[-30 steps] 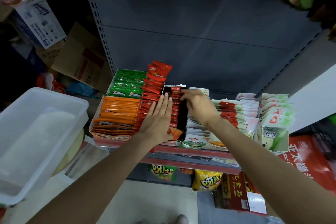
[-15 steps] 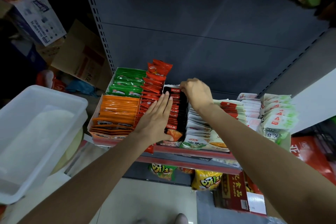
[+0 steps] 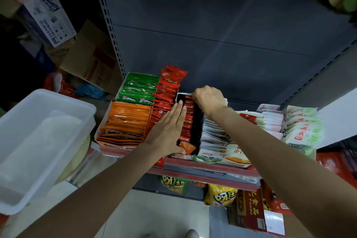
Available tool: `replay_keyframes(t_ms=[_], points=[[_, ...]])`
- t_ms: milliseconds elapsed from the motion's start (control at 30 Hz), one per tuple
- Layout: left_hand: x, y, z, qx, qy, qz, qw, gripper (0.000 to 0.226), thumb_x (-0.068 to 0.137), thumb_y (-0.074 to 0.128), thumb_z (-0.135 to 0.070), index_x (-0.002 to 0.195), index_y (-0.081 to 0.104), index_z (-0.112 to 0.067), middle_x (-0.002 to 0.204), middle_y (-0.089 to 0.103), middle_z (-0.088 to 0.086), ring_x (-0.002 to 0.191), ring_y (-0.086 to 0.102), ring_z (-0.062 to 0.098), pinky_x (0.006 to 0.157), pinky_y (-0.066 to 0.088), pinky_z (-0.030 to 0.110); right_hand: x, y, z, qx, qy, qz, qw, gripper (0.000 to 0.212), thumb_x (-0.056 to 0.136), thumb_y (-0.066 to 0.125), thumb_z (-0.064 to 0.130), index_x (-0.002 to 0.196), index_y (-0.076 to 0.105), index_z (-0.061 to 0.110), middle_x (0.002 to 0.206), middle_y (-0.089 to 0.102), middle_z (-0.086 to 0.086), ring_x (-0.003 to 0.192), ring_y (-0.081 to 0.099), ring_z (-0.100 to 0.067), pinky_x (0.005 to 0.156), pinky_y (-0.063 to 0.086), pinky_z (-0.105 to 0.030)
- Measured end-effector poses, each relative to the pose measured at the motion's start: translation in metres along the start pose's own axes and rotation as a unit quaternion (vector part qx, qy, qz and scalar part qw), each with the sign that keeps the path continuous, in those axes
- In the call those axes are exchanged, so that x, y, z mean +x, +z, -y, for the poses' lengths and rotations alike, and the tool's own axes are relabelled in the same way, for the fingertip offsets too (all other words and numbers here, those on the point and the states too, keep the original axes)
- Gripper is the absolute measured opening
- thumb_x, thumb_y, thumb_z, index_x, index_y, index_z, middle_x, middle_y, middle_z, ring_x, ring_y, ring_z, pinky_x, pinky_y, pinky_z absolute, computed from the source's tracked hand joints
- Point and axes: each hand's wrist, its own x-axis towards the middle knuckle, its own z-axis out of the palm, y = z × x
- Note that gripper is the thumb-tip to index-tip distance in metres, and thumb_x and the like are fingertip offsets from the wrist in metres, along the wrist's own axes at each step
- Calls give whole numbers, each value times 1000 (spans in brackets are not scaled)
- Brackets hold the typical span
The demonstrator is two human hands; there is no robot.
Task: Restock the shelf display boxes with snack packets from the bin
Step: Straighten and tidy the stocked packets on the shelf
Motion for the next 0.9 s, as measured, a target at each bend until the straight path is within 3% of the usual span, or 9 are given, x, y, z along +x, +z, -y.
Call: replay_keyframes(t_ms=[100,267,333,433,500,567,667,800,900], points=[[1,-1,-2,7,-2,-7,1000,136,67,73,-58,141,-28,-4,143,-40,12,138,-30,21,110,-17,30,-8,4,-3,71,30,-30,997,25,93,42,8,108,62,9,104,63,-13,99,59,-32,68,41,-35],[17,-11,-4,-18,-6,61,998,147,59,82,-53,140,-29,-2,144,-41,15,136,-34,25,113,-14,32,-49,30,-3,126,-18,-46,991,55,92,47,6,144,33,10,149,33,-4,135,34,-21,110,32,-29],[24,-13,-2,-43,-15,86,995,150,56,84,-51,139,-32,-3,143,-44,15,134,-37,25,112,-12,33,-53,32,-3,147,-21,-27,989,61,92,47,5,148,24,12,155,22,0,139,28,-17,113,29,-26],[30,-16,-2,-40,-28,119,992,153,54,84,-53,138,-34,-4,141,-47,14,132,-41,26,113,-14,37,-47,25,-4,147,-30,-1,989,53,96,40,10,147,26,8,155,24,-3,141,25,-15,113,17,-20],[27,-22,0,-91,-19,145,985,143,62,80,-51,140,-32,-8,142,-46,10,132,-41,22,115,-16,37,-46,22,-5,137,-27,27,990,53,98,35,15,148,19,5,157,15,-7,145,14,-17,116,10,-24],[20,-28,1,-293,-40,146,944,113,79,69,-33,147,-19,-16,149,-37,-1,137,-33,13,118,-9,37,-47,24,-6,113,-31,67,991,57,100,31,20,150,8,6,159,3,-7,147,1,-16,119,5,-30],[12,-22,-6,-579,-125,-7,806,73,90,45,-6,151,7,-21,158,-5,-8,145,-2,9,117,11,32,-54,28,-3,96,-19,73,993,59,100,28,21,150,0,8,159,-7,-6,146,-9,-16,119,1,-35],[14,-14,-34,-583,-228,-173,760,47,101,33,-18,148,25,-18,156,19,-5,143,16,10,119,12,31,-68,33,8,121,57,26,991,61,100,27,23,150,-5,7,158,-13,-8,145,-15,-18,119,-3,-37],[20,-12,-36,-627,-238,-180,720,45,101,33,-20,146,31,-18,153,30,-3,140,26,12,118,19,35,-69,37,9,161,50,48,985,60,100,27,23,150,-1,6,158,-11,-7,146,-12,-17,118,-4,-33]])
